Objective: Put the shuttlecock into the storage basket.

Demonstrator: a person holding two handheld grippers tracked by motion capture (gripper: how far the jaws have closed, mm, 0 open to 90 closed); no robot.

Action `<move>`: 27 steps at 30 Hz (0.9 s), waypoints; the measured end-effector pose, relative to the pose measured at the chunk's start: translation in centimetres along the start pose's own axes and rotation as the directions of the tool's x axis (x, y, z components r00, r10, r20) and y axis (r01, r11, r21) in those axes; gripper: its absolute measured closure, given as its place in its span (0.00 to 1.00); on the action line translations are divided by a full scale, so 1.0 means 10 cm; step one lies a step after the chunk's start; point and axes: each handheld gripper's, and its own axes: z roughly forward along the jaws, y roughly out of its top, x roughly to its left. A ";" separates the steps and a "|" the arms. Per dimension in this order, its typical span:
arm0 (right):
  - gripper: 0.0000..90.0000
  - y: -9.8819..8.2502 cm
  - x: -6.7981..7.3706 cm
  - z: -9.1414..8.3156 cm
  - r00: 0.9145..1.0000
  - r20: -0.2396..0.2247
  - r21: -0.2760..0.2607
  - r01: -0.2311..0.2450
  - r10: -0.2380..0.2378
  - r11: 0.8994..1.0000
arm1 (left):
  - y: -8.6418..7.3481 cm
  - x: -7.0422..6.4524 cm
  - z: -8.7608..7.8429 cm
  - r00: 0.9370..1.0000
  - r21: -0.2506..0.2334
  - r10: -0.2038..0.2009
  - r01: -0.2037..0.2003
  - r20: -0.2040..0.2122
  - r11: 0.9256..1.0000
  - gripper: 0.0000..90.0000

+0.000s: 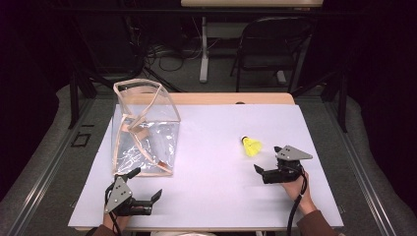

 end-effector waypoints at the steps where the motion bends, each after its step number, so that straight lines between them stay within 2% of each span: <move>1: 0.00 0.00 0.00 0.00 1.000 0.000 0.000 0.000 0.000 1.000 | 0.00 0.00 0.00 1.000 0.000 0.000 0.000 0.000 1.000 0.00; 27: 0.00 0.13 -0.18 0.27 1.000 -0.022 0.035 -0.006 0.007 0.999 | 0.00 0.00 0.00 1.000 -0.001 0.002 -0.002 0.000 1.000 0.00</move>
